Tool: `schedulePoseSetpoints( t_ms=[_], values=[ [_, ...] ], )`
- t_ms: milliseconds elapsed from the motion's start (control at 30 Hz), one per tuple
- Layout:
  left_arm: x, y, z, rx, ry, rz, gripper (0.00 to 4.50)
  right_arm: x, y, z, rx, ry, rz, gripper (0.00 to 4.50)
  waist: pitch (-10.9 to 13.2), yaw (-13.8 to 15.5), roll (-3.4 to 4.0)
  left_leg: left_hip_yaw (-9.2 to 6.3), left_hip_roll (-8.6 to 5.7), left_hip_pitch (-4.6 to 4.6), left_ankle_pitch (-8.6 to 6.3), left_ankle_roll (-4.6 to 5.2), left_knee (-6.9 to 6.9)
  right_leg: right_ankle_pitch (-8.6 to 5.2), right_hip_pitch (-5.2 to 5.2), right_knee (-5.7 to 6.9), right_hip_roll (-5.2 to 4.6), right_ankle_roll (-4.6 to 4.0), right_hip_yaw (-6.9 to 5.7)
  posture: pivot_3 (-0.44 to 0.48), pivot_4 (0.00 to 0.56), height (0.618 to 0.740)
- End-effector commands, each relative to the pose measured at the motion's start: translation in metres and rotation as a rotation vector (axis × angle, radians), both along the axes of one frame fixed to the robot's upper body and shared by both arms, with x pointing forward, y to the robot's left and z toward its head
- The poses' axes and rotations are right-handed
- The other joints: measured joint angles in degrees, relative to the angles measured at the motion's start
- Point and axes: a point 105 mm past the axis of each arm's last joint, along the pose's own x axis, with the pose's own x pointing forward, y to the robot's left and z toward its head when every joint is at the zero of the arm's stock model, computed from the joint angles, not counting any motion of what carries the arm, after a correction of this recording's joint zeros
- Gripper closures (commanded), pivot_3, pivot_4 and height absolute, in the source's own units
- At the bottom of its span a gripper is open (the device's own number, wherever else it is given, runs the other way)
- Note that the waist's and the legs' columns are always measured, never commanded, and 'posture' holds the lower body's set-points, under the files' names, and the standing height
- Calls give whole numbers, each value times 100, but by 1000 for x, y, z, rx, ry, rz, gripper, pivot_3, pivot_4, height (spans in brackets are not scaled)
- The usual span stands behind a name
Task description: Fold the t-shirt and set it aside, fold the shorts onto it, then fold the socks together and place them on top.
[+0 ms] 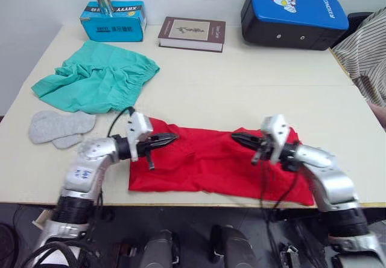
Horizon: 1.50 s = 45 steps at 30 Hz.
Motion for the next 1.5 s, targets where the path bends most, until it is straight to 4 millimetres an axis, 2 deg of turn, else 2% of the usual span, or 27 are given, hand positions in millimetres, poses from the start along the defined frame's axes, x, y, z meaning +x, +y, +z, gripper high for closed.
schedulePoseSetpoints(
  t_ms=[33,67,133,267,400,533,633,667,700,767,833,967,1067,1167,1267,1333,1400,1500],
  values=[
    [-6,-17,-5,36,-70,-45,4460,1,6,-4,-39,-78,-43,4476,0,-2,0,0,-1,-1,0,0,0,0,0,-1,-1,0,0,0,150,740],
    [-10,-21,-8,43,-66,-70,4460,3,4,-6,-37,-81,-69,4476,0,-5,0,1,-1,-1,0,0,0,0,0,-1,-1,0,-1,0,150,740],
    [-19,-21,-18,85,-67,-92,4460,12,-13,-12,-45,-92,-156,4476,0,-10,0,2,-2,1,0,1,0,0,1,-6,-2,0,-4,0,150,740],
    [-28,-2,-45,206,-76,-78,4460,24,-63,-23,-88,-105,-321,4476,-1,-19,-2,2,2,6,0,0,0,-1,1,-21,-3,-1,-1,0,150,740],
    [-17,25,-55,230,-72,50,4460,35,-127,-30,-89,-88,-547,4476,-25,-30,2,1,5,24,-1,1,-2,-1,16,-22,-14,-1,3,0,150,740],
    [-9,39,-46,169,-84,125,4460,37,-175,-35,-92,-73,-702,4476,-57,-76,-1,1,10,35,-2,1,-5,-1,24,-21,-21,-2,6,0,150,740],
    [-4,49,-28,78,-95,154,4460,37,-193,-31,-74,-83,-757,4476,-61,-138,-1,1,12,37,-1,0,-7,-2,25,-20,-22,-3,5,0,150,740],
    [-1,55,-18,35,-100,171,4460,38,-196,-23,-44,-98,-762,4476,-61,-143,-1,1,13,35,-1,0,-8,-2,24,-20,-22,-3,5,0,150,740],
    [3,61,-6,-10,-104,195,4460,40,-195,-12,9,-119,-747,4476,-61,-144,-1,1,13,33,-1,-1,-8,-2,23,-20,-21,-4,5,0,150,740],
    [14,73,10,-47,-115,251,4460,37,-166,17,192,-142,-566,4476,-60,-143,-1,0,13,28,0,-1,-8,-2,20,-20,-21,-4,5,0,150,740],
    [22,77,16,-63,-112,283,4460,33,-140,26,223,-140,-431,4476,-60,-149,-1,-2,15,27,1,-3,-8,-2,19,-20,-18,-4,4,0,150,740],
    [37,74,17,-82,-98,343,4460,33,-81,23,189,-121,-284,4476,-61,-153,-1,-2,15,28,0,-5,-12,-2,20,-16,-17,-3,5,0,150,740],
    [43,64,10,-44,-98,324,4460,35,-51,16,176,-111,-259,4476,-60,-145,-1,-2,12,23,0,-5,-13,-2,15,-8,-10,-4,0,0,150,740],
    [41,46,-9,28,-76,270,4460,36,-21,-7,78,-115,-251,4476,-60,-130,-1,-1,3,14,0,-5,-11,-2,9,4,-4,-3,-2,0,150,740],
    [47,48,-21,59,-68,343,4460,42,-19,-21,46,-114,-337,4476,-61,-132,-1,1,-2,10,0,-3,-10,-2,8,4,-7,-3,-1,0,150,740],
    [55,57,-27,52,-59,450,4460,48,-32,-28,31,-116,-431,4476,-63,-131,-5,-1,0,10,0,-3,-9,-2,8,3,-7,-3,-2,0,150,740],
    [59,68,-32,31,-28,541,4460,52,-54,-32,34,-109,-535,4476,-68,-137,-13,-2,1,19,0,-3,-10,-2,16,-6,-13,-3,-1,0,150,740],
    [63,91,-40,16,11,682,4460,54,-104,-34,24,-108,-699,4476,-75,-138,-19,-3,2,30,0,-3,-10,-2,23,-17,-16,-3,0,0,150,740]
  ],
)
